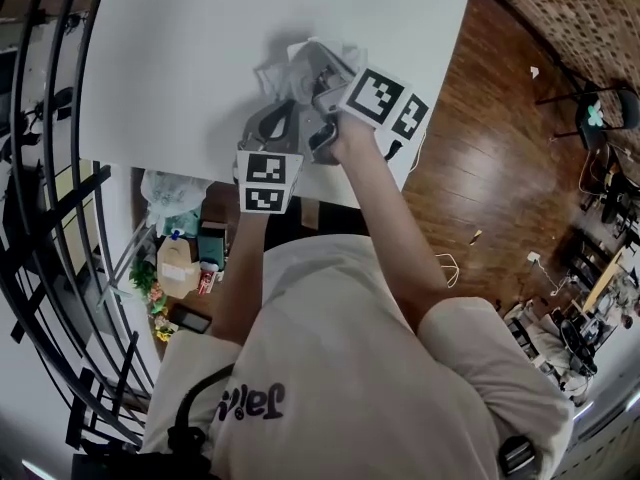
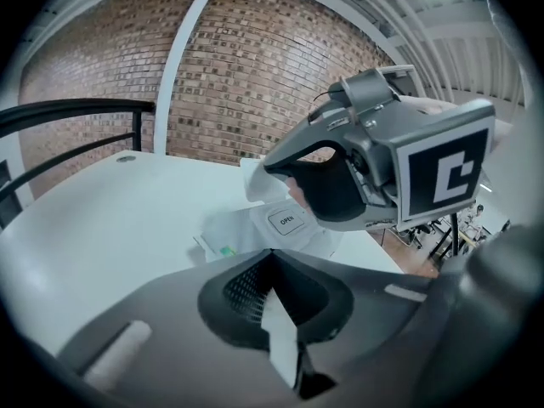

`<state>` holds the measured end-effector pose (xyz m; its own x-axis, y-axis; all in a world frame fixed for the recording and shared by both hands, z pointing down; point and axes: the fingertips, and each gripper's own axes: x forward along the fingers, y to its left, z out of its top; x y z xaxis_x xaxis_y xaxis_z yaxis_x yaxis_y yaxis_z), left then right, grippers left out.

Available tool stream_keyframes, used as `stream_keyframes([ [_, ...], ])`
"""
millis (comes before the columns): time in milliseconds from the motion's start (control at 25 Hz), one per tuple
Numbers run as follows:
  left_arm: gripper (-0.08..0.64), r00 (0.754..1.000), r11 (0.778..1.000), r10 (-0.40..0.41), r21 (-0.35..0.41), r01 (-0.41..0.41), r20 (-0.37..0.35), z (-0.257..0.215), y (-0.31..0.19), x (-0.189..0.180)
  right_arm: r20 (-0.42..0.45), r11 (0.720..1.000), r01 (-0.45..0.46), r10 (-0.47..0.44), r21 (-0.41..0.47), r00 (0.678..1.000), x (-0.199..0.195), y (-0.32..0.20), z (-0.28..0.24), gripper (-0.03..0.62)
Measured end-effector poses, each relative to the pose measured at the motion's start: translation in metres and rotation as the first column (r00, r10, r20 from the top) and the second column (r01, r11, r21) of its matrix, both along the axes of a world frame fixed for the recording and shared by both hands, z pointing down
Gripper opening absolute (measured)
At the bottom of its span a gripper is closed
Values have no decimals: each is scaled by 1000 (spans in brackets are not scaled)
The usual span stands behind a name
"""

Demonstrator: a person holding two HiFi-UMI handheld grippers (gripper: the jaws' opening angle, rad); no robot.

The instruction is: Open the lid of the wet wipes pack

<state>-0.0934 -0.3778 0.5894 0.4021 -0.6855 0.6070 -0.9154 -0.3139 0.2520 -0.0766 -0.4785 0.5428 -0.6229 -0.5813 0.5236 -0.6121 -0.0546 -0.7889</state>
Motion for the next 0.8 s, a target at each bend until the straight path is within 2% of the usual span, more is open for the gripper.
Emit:
stream_keyframes([
  [160,15,1000,1000,17,-3,-17,-20,-2,2,3,-61,985,13,-24,-175,998,-4,2,24,-11],
  [320,15,998,999,37,-3,-37,-41,-3,1,3,-124,975,25,-53,-223,991,-10,0,36,-11],
  [440,15,997,999,54,-1,-54,-53,4,-3,-3,-178,975,25,-65,-219,982,-18,-7,43,-9],
  [520,15,996,998,67,3,-67,-62,6,-5,-3,-175,979,19,-55,-201,983,-21,-9,37,-11],
  [640,15,996,997,76,6,-76,-54,1,1,-5,-152,988,15,-39,-154,988,-19,2,13,-11],
  [720,15,997,998,60,27,-58,-45,-9,7,-10,-173,992,40,-60,-118,983,-10,19,-4,-11],
  [800,15,999,997,24,73,-20,-47,-25,-1,-14,-218,996,76,-84,-41,972,6,27,-23,-11],
])
